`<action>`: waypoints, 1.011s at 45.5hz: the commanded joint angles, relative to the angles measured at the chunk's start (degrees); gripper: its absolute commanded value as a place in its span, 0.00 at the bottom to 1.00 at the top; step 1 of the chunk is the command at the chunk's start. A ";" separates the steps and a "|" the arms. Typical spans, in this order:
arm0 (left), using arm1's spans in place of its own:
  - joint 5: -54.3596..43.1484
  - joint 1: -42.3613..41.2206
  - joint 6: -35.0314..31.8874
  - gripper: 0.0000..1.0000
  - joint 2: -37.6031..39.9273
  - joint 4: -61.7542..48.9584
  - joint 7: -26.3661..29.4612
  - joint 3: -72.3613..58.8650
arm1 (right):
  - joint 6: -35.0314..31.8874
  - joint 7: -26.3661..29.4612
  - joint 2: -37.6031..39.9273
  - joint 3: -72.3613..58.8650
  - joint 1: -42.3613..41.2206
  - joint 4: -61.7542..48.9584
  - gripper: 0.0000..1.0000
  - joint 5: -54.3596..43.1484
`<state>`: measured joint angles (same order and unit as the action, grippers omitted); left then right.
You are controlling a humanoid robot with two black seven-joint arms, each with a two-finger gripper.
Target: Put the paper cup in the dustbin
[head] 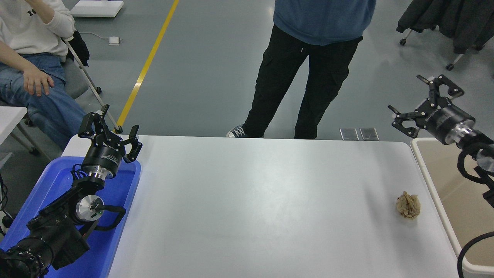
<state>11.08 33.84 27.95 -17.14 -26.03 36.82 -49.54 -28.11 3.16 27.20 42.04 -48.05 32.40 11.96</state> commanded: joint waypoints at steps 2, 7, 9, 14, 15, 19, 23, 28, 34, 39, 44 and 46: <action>-0.01 0.00 0.00 1.00 0.00 0.02 0.00 -0.03 | -0.28 -5.61 -5.75 -0.38 -0.20 2.14 1.00 -0.36; -0.01 0.00 0.00 1.00 0.00 0.02 0.00 -0.03 | -0.19 -8.08 -8.21 -0.73 -0.20 1.35 1.00 -1.76; -0.01 0.00 0.00 1.00 0.00 0.02 0.00 -0.03 | -0.19 -8.26 -9.09 -0.73 -0.02 1.09 1.00 -2.64; -0.01 0.00 0.00 1.00 0.00 0.02 0.00 0.05 | -0.11 -8.61 -11.02 -0.38 0.42 0.91 1.00 -3.08; -0.01 0.00 0.00 1.00 0.00 0.02 0.00 -0.03 | 0.07 -8.87 -11.29 -0.38 0.42 0.82 1.00 -3.08; -0.01 0.00 0.00 1.00 0.00 0.02 0.00 -0.03 | 0.42 -9.58 -13.31 -0.38 0.42 -0.49 1.00 -3.08; -0.01 0.00 0.00 1.00 0.00 0.02 0.00 -0.03 | 0.42 -9.58 -15.68 -0.29 0.33 -2.51 1.00 -3.08; -0.01 0.00 0.00 1.00 0.00 0.02 0.00 -0.03 | 0.42 -9.66 -17.26 -0.29 0.59 -3.04 1.00 -3.08; -0.01 0.00 0.00 1.00 0.00 0.02 0.00 0.05 | 0.33 -9.75 -20.33 -0.38 0.77 -5.85 1.00 -3.08; -0.01 0.00 0.00 1.00 0.00 0.02 0.00 -0.03 | 0.25 -9.75 -21.84 -0.38 1.29 -6.38 1.00 -3.08; -0.01 0.00 0.00 1.00 0.00 0.02 0.00 -0.03 | 0.25 -9.84 -22.63 -0.55 2.09 -6.56 1.00 -3.08; -0.01 0.00 0.00 1.00 0.00 0.02 0.00 -0.03 | 0.25 -9.84 -23.24 -0.55 2.17 -6.56 1.00 -3.08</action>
<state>11.08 33.83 27.95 -17.14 -26.02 36.83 -49.54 -27.81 -6.43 7.21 41.65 -46.82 27.19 8.92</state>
